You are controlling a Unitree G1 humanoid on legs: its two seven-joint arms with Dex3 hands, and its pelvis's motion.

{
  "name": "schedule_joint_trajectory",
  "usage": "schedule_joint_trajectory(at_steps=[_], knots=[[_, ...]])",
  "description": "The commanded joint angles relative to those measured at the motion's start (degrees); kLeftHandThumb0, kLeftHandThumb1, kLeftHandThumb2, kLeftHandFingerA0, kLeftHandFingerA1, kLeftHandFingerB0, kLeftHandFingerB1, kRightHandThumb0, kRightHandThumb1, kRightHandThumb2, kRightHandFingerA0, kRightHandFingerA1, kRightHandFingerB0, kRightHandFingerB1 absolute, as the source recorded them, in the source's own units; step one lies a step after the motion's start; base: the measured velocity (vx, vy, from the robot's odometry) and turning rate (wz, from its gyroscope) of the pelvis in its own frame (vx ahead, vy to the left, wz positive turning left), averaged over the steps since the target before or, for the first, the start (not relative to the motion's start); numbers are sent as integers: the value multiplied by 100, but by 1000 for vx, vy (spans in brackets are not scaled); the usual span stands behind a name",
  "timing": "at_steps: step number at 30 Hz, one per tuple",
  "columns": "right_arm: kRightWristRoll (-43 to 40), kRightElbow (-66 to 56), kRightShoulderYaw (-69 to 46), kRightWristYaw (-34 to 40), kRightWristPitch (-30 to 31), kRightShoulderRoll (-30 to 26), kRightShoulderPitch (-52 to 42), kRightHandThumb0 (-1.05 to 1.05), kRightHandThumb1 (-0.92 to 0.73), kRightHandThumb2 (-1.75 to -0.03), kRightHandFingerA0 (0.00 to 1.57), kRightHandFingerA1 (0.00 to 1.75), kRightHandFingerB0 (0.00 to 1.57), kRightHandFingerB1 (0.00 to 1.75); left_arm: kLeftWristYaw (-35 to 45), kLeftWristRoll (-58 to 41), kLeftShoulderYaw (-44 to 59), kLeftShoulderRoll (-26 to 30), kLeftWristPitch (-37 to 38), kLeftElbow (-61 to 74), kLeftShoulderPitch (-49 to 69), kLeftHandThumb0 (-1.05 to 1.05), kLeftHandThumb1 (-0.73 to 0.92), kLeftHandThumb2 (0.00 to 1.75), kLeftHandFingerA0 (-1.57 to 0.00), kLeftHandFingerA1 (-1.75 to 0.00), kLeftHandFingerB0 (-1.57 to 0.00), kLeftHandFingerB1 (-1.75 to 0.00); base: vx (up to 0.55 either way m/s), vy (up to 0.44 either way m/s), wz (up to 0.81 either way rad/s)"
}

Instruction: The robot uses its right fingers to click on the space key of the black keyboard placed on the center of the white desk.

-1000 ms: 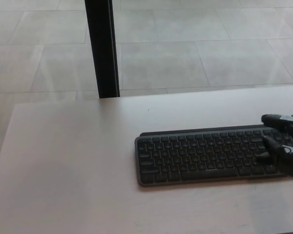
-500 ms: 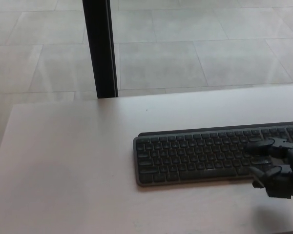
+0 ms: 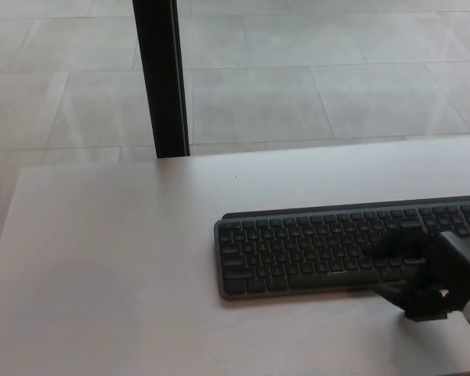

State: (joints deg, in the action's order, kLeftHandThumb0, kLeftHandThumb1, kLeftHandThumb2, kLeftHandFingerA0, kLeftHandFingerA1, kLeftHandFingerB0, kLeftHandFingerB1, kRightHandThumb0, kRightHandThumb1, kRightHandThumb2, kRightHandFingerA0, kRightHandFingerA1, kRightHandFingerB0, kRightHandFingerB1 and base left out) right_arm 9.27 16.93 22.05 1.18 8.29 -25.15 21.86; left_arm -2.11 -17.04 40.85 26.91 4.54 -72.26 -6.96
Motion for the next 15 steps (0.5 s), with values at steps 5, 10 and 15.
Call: schedule_joint_trajectory(at_steps=[5,10,15], knots=[[2447,173,1251,595,-848,-549,469,-46,-62,-59,95,116,65,43,-45,-192,39,72,69,-21,37,-46,58,57,-82,-82,-70,-64,0,0,0],[2804,173,1588,580,-735,-603,572,-47,-65,-60,93,106,64,44,-75,-100,-43,52,87,-23,34,-46,60,58,-77,-81,-69,-63,0,0,0],[3123,258,1914,519,-521,-584,763,-48,-63,-61,86,133,64,44,-16,-80,-67,92,96,-51,54,-48,59,58,-78,-79,-69,-61,0,0,0]])
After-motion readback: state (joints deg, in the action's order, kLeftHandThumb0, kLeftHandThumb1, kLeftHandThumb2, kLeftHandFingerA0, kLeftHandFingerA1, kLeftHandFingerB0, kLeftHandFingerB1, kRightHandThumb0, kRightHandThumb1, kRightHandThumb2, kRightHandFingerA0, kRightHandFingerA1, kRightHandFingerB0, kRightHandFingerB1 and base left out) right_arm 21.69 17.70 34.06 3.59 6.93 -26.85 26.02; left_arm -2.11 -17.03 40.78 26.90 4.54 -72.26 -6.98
